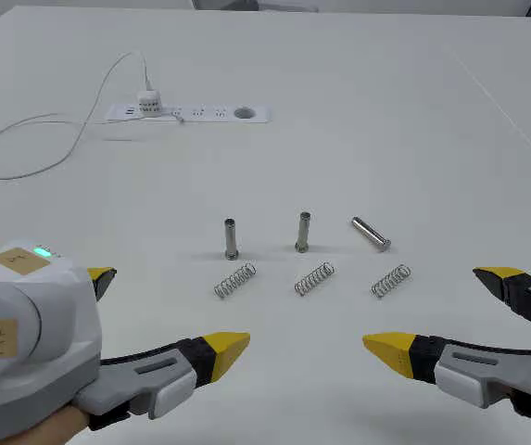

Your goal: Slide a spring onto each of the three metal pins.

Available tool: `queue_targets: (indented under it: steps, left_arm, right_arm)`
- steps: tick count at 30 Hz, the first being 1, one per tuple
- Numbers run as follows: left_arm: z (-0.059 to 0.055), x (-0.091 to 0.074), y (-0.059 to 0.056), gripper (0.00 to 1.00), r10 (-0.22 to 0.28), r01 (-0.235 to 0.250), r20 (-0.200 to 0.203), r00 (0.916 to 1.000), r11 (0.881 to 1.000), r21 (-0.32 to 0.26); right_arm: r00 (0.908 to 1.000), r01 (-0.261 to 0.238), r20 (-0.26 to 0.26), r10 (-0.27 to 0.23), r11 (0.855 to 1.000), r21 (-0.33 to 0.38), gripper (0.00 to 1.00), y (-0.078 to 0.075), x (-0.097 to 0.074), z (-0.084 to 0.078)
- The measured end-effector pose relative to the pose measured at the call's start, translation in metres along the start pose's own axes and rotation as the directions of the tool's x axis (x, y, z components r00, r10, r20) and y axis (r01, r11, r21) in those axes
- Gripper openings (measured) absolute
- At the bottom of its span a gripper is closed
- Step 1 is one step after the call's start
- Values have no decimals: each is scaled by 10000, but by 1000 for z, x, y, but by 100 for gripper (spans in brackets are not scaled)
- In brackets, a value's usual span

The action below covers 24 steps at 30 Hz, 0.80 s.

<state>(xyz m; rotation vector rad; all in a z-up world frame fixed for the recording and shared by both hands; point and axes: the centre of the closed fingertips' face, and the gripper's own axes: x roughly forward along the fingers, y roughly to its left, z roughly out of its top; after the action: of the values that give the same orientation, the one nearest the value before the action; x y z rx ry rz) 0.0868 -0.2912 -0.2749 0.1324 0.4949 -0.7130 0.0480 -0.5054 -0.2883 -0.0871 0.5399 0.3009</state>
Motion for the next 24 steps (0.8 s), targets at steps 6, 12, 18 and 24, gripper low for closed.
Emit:
queue_targets:
  steps: [6, 12, 18, 24]
  left_arm:
    - [0, 0, 0, 93, -5, 5, 4, 10000, 10000, 10]
    - [1, 0, -1, 93, -55, 55, 17, 10000, 10000, 55]
    - [1, 0, -1, 92, -70, 70, 29, 10000, 10000, 30]
    - [0, 0, -1, 92, -81, 81, 27, 10000, 10000, 10]
  right_arm:
    - [10000, 17, 22, -17, 10000, -41, 89, -1, -1, 1]
    - [10000, 62, -18, -62, 10000, -2, 88, -2, -2, 0]
    - [9999, 26, -121, -27, 10000, -44, 87, -1, -2, -2]
    - [9998, -1, -186, 0, 10000, -62, 86, -1, -2, -3]
